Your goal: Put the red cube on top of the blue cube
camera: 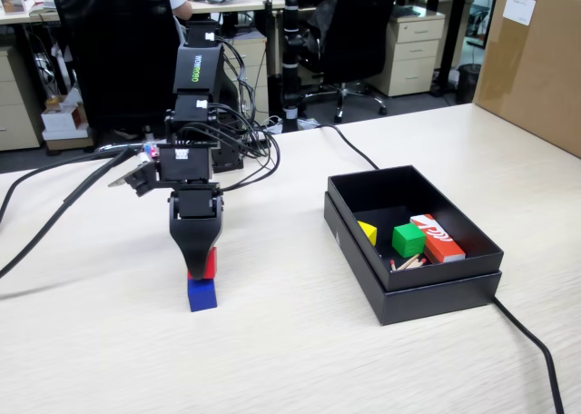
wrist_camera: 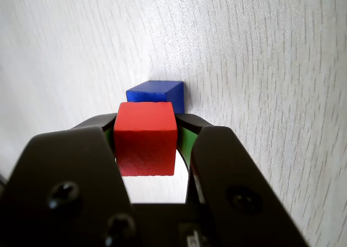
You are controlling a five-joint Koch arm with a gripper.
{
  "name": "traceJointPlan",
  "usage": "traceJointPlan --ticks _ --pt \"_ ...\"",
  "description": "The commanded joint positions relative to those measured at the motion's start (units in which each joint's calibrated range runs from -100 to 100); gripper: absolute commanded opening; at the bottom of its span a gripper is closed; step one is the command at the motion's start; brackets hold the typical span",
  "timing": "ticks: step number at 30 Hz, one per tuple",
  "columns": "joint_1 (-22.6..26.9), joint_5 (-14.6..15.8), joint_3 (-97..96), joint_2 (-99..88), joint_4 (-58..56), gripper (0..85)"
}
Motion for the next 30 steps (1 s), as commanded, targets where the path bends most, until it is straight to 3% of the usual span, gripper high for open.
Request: traceJointPlan --ticks 1,9,12,20,24,30 --pt "-0.10 -0.15 4.27 -2.95 2.57 0.9" --pt "-0.20 0.05 4.91 -2.61 4.12 1.1" --pt "-0.15 -0.24 3.73 -2.15 4.12 22.5" --pt "-0.05 -0.29 2.82 -2.49 3.95 24.7" --pt "0.10 -0.54 2.55 -2.61 3.69 35.1" --pt "0.29 -0.59 1.46 -3.41 2.91 39.5"
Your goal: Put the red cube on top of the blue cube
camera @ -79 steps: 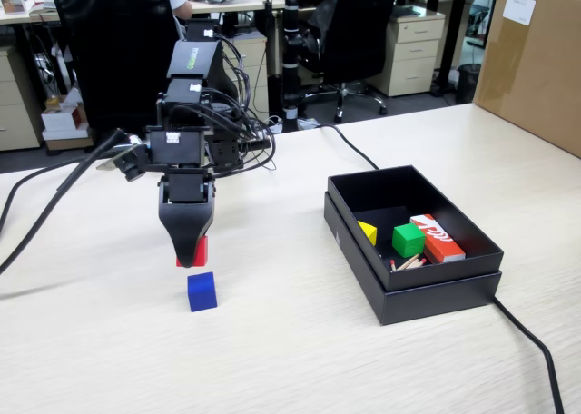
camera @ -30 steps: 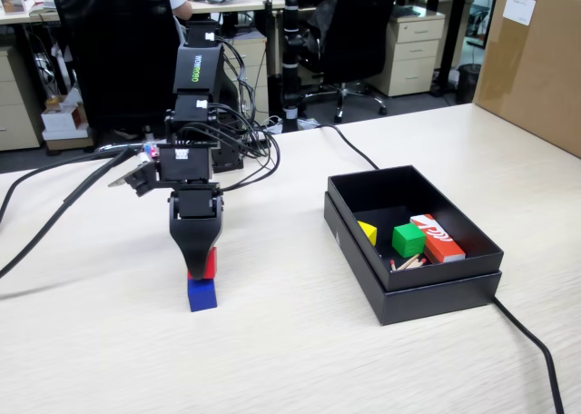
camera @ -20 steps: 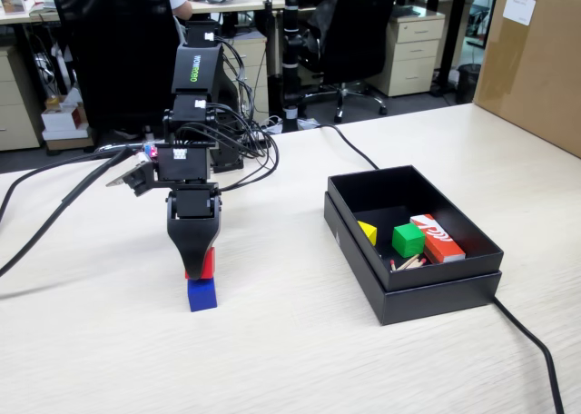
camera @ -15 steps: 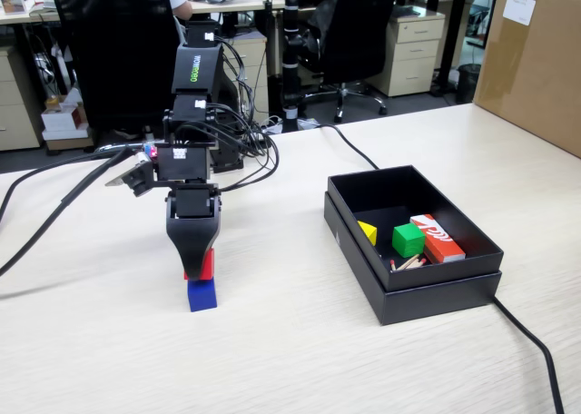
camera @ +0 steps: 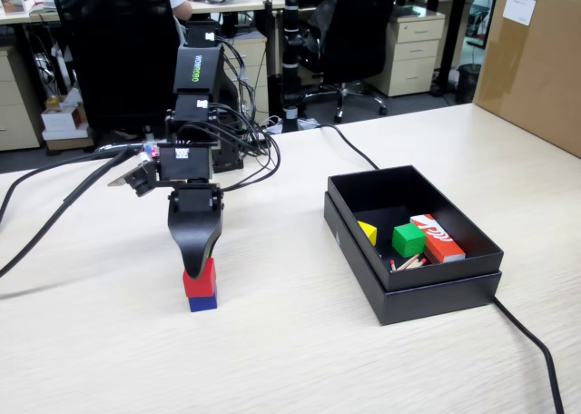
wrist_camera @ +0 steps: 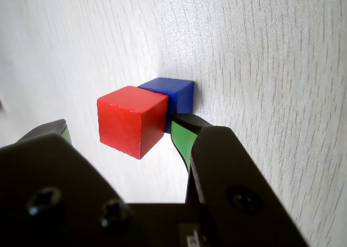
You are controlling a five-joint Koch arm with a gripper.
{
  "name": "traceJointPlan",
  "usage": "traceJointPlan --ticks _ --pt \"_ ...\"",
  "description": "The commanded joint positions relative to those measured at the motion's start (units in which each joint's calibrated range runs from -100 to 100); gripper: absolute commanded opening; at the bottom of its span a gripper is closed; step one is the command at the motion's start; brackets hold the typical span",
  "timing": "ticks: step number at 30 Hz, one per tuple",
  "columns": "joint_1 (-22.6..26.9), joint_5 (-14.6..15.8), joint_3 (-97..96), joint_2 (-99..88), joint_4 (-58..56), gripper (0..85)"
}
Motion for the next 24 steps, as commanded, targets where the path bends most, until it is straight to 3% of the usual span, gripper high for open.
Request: traceJointPlan --ticks 1,10,24 --pt "0.10 -0.49 1.37 -3.52 1.13 40.6" --pt "1.71 -0.29 -4.88 -9.83 -1.03 48.4" --pt "5.71 1.86 -9.78 -19.70 -1.80 48.0"
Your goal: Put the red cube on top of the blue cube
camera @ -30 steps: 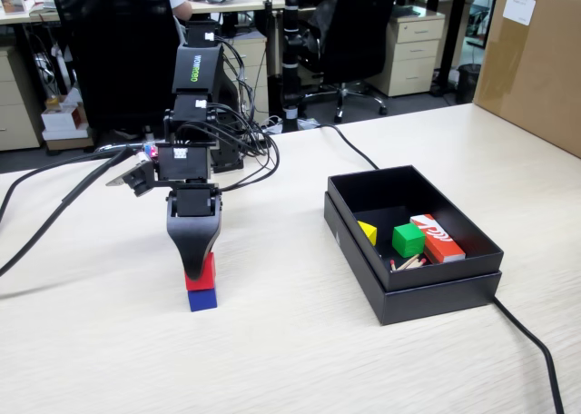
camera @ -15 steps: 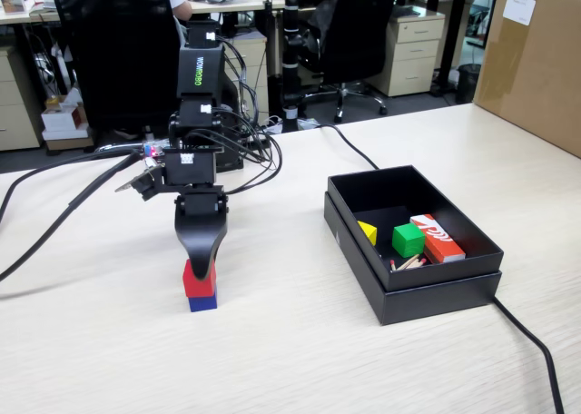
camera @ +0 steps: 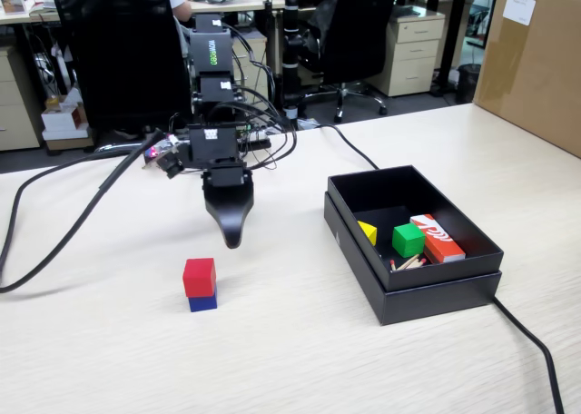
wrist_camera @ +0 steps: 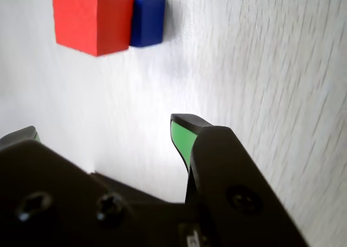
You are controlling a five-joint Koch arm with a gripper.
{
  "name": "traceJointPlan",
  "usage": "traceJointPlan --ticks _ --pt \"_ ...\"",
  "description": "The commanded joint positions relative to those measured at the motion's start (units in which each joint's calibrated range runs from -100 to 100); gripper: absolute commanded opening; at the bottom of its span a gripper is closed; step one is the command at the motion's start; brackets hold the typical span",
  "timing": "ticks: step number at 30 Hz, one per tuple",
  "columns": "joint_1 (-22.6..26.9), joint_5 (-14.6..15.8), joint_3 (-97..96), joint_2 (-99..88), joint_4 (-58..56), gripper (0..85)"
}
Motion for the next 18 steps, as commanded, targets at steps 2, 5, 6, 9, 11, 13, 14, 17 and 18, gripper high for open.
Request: traceJointPlan --ticks 2,5,6,9,11,13,14,17,18 --pt "2.15 1.37 -1.55 -8.93 -0.48 48.0" --pt "3.22 1.66 -9.43 -15.13 3.84 48.0" --pt "3.42 1.66 -11.79 -17.20 5.22 47.9" --pt "3.91 1.76 -20.77 -25.80 7.21 48.0" --pt "3.91 1.61 -27.02 -30.74 11.96 47.7" --pt "3.81 1.12 -32.82 -35.56 16.02 47.7" --pt "3.76 0.98 -35.45 -37.74 17.32 47.7" --pt "3.57 0.98 -42.25 -44.39 18.70 47.9" --pt "3.57 1.03 -44.52 -46.92 18.70 48.0"
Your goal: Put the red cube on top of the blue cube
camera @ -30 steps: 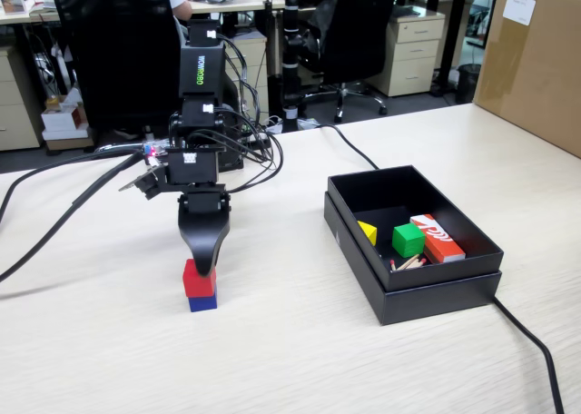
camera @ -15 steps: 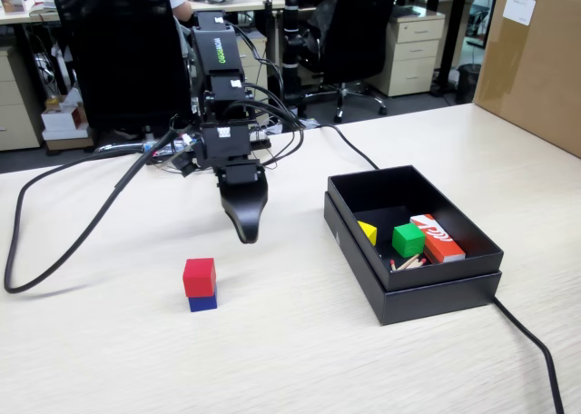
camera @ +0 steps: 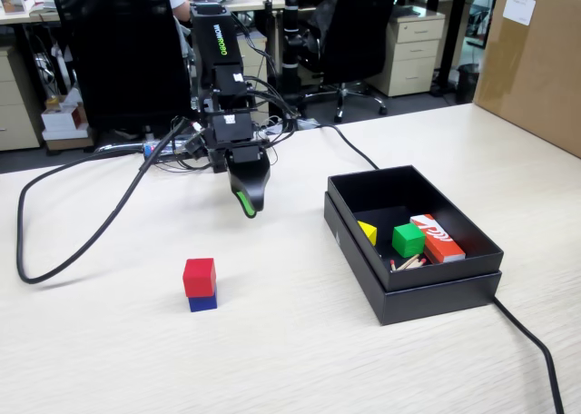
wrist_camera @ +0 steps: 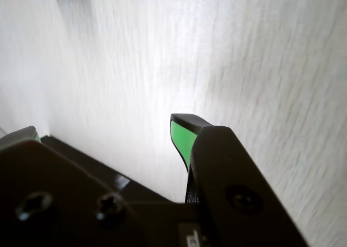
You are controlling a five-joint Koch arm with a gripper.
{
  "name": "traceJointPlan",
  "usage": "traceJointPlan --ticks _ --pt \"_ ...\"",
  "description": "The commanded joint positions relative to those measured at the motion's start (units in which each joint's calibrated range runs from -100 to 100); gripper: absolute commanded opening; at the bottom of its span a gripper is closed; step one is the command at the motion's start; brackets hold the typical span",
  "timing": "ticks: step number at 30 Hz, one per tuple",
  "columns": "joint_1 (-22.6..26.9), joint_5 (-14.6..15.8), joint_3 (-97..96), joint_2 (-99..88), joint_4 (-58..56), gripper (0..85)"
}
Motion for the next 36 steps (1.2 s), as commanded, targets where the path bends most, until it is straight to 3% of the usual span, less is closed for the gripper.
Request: traceJointPlan --ticks 1,8,13,17,36 --pt "-0.10 -0.10 -3.61 -9.71 2.60 48.4" --pt "-0.15 -1.42 -24.64 -23.25 16.94 47.9" --pt "0.34 -1.56 -37.15 -26.35 31.36 47.7" --pt "0.93 -1.56 -43.32 -26.47 36.20 48.0" --pt "0.98 -1.56 -47.85 -29.11 36.37 48.3"
